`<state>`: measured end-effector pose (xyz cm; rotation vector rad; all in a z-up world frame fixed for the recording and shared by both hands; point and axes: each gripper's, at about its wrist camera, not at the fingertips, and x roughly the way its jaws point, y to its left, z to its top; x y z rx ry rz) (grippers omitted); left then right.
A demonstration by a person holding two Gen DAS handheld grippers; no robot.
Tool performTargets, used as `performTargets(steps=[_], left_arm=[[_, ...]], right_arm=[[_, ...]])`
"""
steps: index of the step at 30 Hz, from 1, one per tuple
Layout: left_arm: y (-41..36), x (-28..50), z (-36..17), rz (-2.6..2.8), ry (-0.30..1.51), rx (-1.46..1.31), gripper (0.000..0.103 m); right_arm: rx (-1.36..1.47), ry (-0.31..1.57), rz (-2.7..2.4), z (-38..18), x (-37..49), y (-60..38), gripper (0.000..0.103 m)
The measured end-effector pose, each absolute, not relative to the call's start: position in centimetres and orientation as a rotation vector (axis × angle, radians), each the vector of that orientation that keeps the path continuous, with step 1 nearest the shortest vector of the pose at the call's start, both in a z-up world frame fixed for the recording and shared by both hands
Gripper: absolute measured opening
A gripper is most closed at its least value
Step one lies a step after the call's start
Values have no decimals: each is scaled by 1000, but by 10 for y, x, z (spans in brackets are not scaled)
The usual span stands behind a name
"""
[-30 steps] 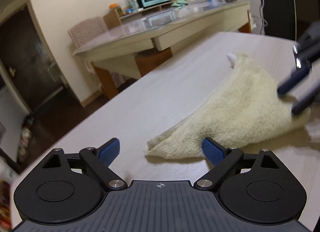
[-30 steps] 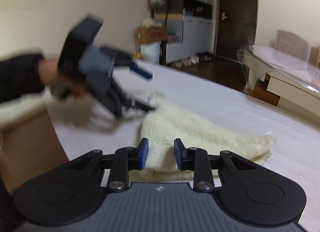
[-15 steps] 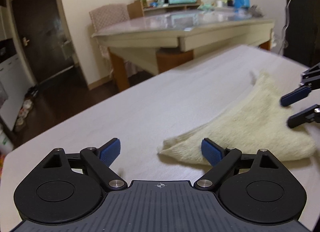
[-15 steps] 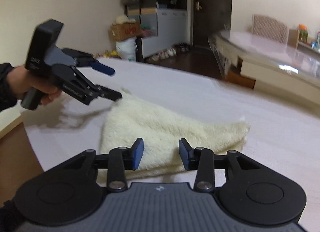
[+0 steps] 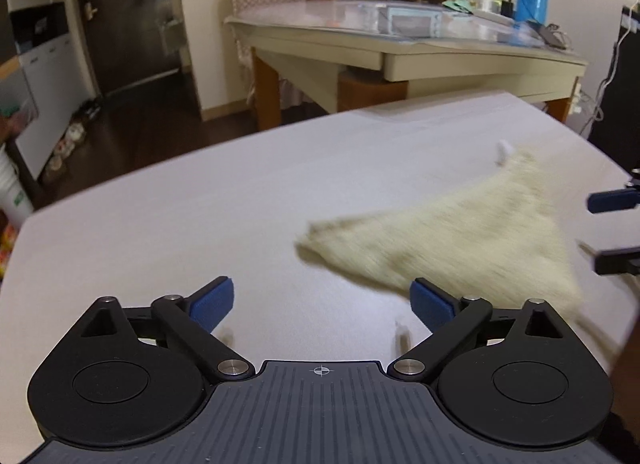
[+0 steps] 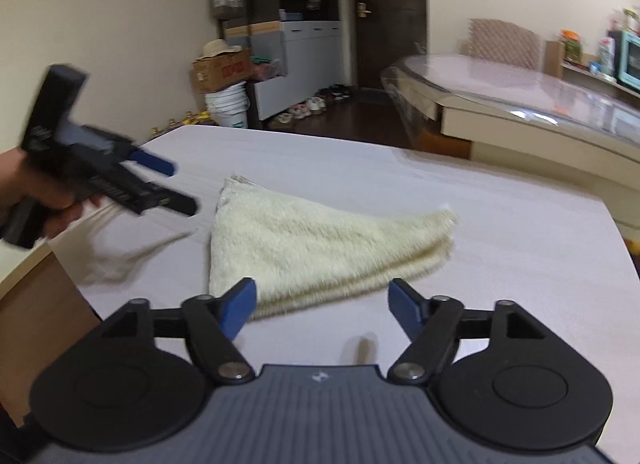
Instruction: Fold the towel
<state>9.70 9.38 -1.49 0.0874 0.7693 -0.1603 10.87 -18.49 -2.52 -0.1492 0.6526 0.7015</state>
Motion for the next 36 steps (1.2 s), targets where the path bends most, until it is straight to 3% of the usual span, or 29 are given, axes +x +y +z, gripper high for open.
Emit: performTargets(steps=[1,9,36], left_arm=[[91,90,-14,-159,763,80,102],[48,38,-12,-131,716,99,103],[38,17,-10,-45,709,78,103]], right_arm=[[-144,656,683,-24,106,-187,95],[-84,677,601,-23,87,-199,102],[-83,664,578,-19,75,-200,103]])
